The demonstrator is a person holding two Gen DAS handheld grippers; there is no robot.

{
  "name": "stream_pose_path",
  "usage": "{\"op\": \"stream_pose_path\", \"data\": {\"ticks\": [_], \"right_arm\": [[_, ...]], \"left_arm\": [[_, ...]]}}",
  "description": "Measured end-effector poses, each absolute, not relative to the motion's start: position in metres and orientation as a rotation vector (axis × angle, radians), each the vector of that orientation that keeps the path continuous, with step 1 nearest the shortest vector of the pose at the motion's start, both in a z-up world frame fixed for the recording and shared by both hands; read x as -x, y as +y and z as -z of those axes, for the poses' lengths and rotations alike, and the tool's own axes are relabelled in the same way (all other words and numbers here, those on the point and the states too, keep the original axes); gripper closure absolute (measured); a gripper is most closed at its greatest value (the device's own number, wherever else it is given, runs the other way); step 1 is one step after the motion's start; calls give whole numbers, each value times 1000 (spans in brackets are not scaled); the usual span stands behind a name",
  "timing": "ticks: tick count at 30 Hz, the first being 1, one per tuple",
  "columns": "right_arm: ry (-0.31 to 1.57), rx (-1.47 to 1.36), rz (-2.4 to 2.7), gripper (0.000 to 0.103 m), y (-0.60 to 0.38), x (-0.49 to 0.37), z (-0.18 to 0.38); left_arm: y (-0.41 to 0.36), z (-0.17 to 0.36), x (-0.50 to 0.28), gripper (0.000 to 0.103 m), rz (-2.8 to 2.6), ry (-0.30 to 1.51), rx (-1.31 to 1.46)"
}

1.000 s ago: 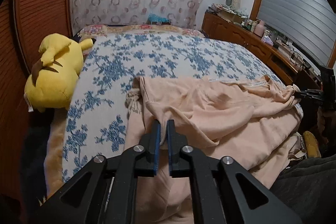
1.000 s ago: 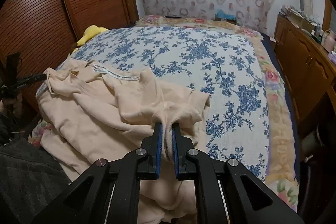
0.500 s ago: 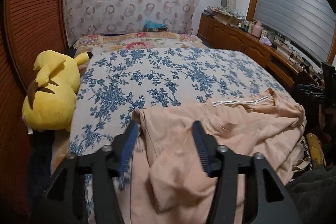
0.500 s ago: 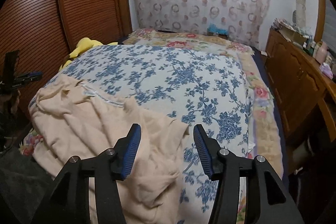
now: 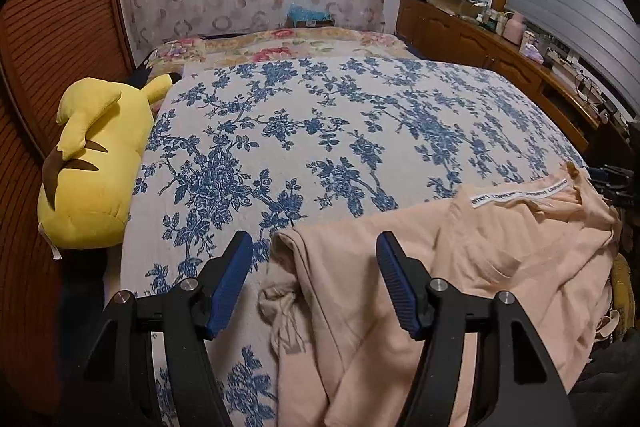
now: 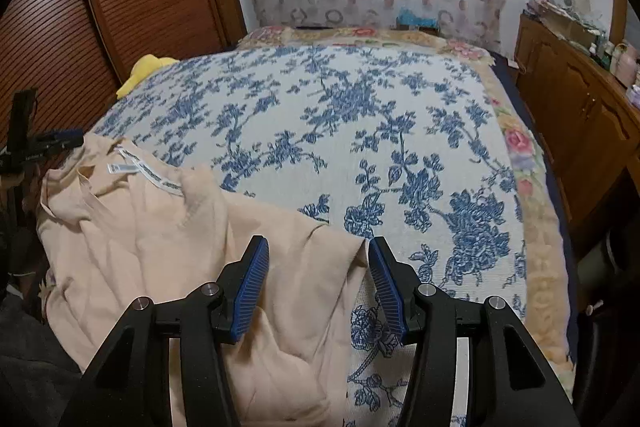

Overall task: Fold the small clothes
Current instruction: 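Lift the hem with both tools, fold it toward the collar, release, then move both open tools to the folded edge of the peach shirt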

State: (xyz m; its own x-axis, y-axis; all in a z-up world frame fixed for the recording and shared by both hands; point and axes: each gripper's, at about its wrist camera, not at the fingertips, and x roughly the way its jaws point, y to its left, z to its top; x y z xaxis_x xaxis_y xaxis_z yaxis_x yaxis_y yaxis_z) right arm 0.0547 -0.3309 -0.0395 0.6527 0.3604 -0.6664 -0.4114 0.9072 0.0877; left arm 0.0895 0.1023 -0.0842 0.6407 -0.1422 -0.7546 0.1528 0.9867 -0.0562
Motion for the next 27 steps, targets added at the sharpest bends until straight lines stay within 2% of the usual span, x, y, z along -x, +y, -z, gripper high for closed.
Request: {"op": "stream_pose_path", "data": {"ticks": [4, 16, 18, 19, 22, 24, 26, 27], "right_arm": [[745, 80, -443, 43, -330, -58, 44], [725, 140, -421, 42, -321, -62, 52], [727, 151, -425, 42, -319, -62, 52], [728, 158, -429, 42, -318, -62, 52], [728, 164, -467, 61, -316, -61, 51], [733, 163, -498, 81, -315, -59, 51], [741, 155, -523, 86, -315, -58, 50], [740, 149, -527, 88, -315, -57, 50]], "left_arm": [[104, 91, -97, 38, 167, 891, -15], [107, 104, -102, 38, 154, 930, -10], [106, 105, -102, 42, 161, 925, -19], [105, 105, -100, 47, 178, 921, -18], [103, 104, -97, 56, 210, 919, -27], [103, 103, -95, 67, 224, 916, -19], [104, 102, -93, 86, 244, 921, 6], [103, 101, -91, 88, 258, 920, 19]]}}
